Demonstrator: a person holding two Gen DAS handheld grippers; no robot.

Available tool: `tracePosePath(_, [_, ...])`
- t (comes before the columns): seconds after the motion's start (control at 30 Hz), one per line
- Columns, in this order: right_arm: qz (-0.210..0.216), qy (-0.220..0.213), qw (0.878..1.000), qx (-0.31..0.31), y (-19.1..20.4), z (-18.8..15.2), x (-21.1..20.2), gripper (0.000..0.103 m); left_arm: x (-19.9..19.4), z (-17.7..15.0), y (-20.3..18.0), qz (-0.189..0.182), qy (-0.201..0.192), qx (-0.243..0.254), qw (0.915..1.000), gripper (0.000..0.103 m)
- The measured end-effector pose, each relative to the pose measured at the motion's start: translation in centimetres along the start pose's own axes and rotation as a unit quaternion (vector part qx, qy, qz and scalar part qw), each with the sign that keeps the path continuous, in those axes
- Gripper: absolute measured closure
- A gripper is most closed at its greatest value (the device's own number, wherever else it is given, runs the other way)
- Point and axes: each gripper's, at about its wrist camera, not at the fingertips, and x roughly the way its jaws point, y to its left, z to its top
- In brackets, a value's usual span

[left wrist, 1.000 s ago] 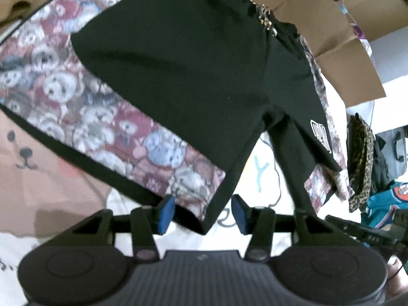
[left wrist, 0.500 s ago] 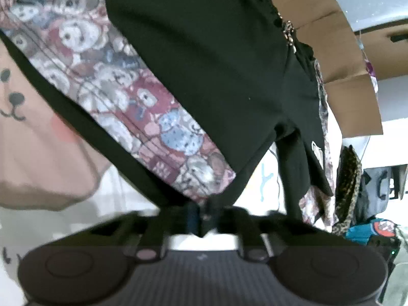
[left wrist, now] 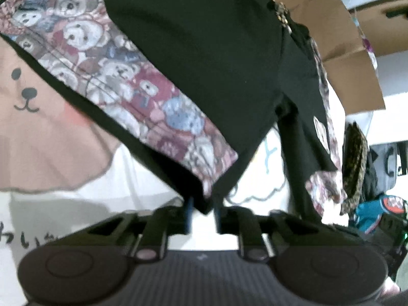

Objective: Fold clothes

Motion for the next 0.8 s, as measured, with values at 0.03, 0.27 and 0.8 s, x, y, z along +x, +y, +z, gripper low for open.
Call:
tracePosePath(0.03, [0.002,0.002,1.000,-0.007,0.4,-0.1,0.1,0.103,-0.2,-0.2,-0.3,-0.006,0.003,0.013,0.9999,0.078])
tracePosePath(0.27, [0.023,0.014,0.999,-0.041,2.4,-0.1,1.0,0.103,0.3,-0.7,-3.6,-0.016,0.042,0.102,0.9938,0.062])
tracePosePath(0.8, [-0.026,-0.039,0.998,0.034,-4.5,-1.2,-7.1,0.065,7.1,1.5,-10.8,-0.073,0.083,0.158,0.9812,0.047])
